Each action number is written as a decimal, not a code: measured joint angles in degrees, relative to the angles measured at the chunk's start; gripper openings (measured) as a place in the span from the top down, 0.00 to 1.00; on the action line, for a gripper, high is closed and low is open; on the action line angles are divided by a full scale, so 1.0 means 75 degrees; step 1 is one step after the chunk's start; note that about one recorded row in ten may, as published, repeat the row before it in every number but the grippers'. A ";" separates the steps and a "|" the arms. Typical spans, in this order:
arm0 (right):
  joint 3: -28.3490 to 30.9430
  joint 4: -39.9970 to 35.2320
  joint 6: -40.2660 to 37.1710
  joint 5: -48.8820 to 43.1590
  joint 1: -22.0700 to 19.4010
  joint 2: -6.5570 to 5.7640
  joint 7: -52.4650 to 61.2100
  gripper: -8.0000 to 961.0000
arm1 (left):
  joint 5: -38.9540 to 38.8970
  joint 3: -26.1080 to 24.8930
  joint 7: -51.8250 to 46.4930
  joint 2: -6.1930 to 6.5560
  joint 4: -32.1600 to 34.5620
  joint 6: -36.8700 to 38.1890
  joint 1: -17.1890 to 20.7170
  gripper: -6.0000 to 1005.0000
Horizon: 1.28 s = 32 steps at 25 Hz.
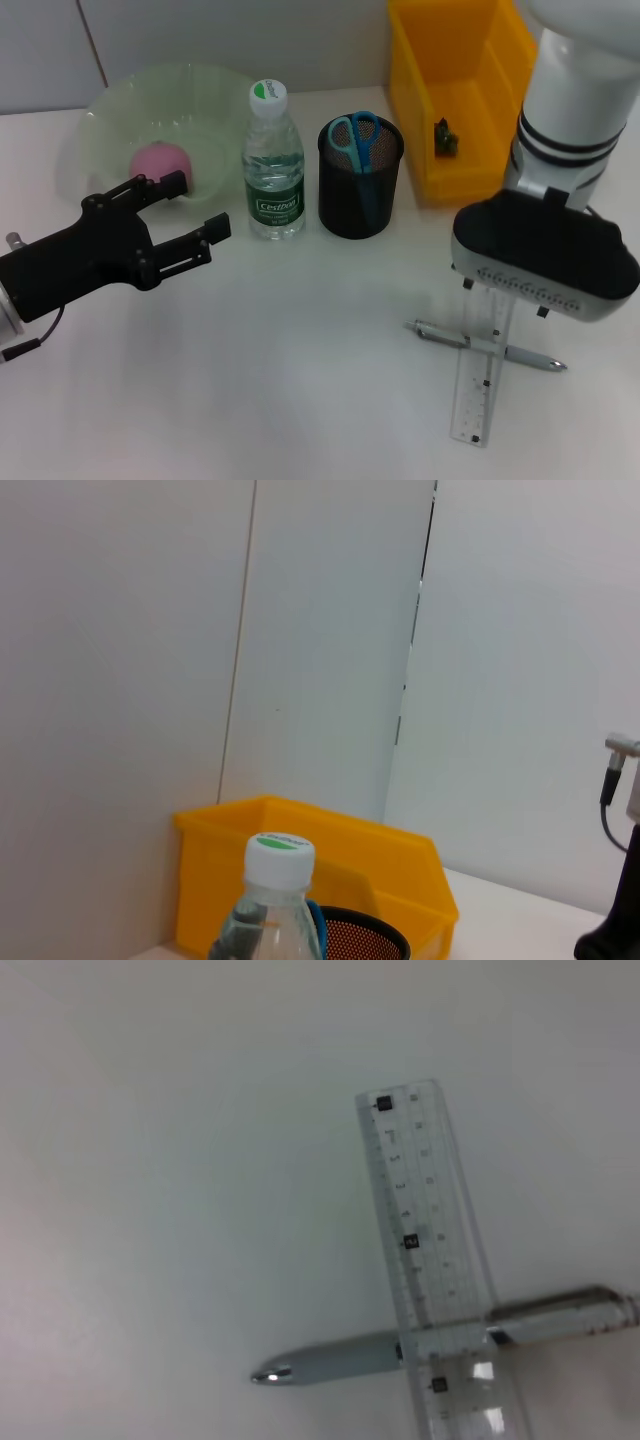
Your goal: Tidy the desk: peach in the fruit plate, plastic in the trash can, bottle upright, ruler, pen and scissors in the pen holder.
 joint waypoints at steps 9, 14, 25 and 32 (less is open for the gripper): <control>-0.0379 0.0407 0.0417 0.0165 -0.0017 -0.0006 -0.0336 0.16 | -0.0002 0.0009 -0.0144 -0.0008 -0.0019 0.0000 0.0039 0.19; -0.0433 0.0583 0.0623 0.0193 -0.0024 -0.0010 -0.0507 0.16 | -0.0002 0.0000 -0.0216 -0.0011 -0.0037 0.0003 0.0060 0.19; -0.0616 0.1105 0.1173 0.0351 0.0087 -0.0025 -0.0780 0.16 | -0.0087 0.0006 -0.0232 -0.0012 -0.0114 0.0001 0.0059 0.19; -0.0627 0.1255 0.1271 0.0416 0.0142 -0.0035 -0.0788 0.16 | -0.0096 0.0032 -0.0305 -0.0010 -0.0162 -0.0045 0.0059 0.19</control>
